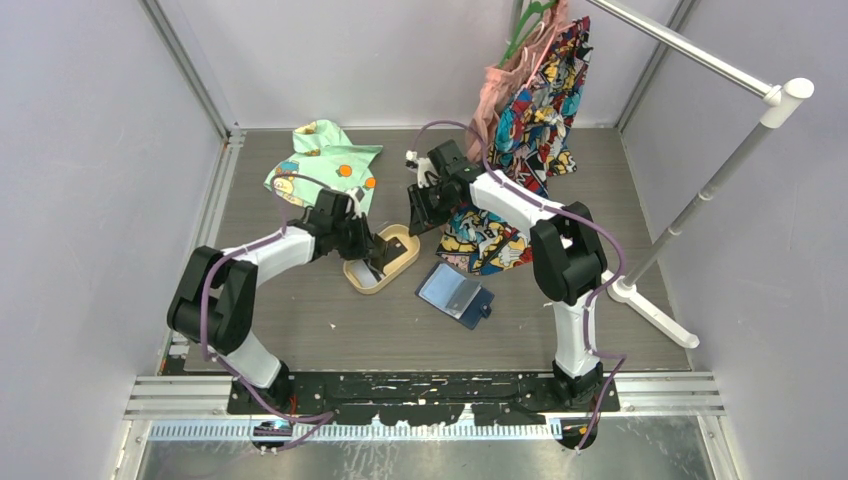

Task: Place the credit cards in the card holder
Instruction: Pick up the credit card from the storage box.

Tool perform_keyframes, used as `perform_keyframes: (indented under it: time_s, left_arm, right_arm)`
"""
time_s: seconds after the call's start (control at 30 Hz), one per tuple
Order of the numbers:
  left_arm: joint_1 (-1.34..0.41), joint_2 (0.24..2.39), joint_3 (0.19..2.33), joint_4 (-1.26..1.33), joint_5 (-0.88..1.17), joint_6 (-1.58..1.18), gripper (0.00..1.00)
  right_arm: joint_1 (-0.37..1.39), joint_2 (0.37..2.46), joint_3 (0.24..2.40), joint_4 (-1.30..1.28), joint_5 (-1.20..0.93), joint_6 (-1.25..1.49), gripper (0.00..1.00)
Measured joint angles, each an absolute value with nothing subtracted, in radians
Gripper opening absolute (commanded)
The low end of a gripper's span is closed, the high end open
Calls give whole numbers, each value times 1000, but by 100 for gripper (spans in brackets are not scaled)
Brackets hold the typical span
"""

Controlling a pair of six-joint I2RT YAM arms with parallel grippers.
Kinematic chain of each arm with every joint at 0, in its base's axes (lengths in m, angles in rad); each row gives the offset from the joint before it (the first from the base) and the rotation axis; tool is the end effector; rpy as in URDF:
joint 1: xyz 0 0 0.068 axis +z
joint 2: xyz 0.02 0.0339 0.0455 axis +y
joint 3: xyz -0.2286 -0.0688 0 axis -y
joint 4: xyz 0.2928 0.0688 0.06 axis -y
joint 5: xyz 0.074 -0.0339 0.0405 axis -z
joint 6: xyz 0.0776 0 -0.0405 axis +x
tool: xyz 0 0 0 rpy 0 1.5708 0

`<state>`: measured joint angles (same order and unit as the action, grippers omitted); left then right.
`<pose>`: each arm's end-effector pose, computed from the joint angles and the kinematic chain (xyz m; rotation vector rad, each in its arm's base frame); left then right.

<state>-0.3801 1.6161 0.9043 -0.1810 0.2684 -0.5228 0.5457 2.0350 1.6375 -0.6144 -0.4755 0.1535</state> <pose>0.3495 -0.1618 0.0801 -0.0608 2.5581 -0.7037 0.4016 0.2854 0.1387 -0.6966 2.5613 0.8631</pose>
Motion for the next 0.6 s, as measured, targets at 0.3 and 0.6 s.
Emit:
perform_keyframes:
  time_s: [0.3, 0.6]
  left_arm:
    - [-372, 1616, 784, 7, 289, -835, 9]
    - [-417, 1618, 739, 127, 198, -1053, 22]
  right_arm:
    - [547, 2035, 1607, -585, -502, 175, 29]
    - [548, 2035, 1604, -570, -522, 191, 29]
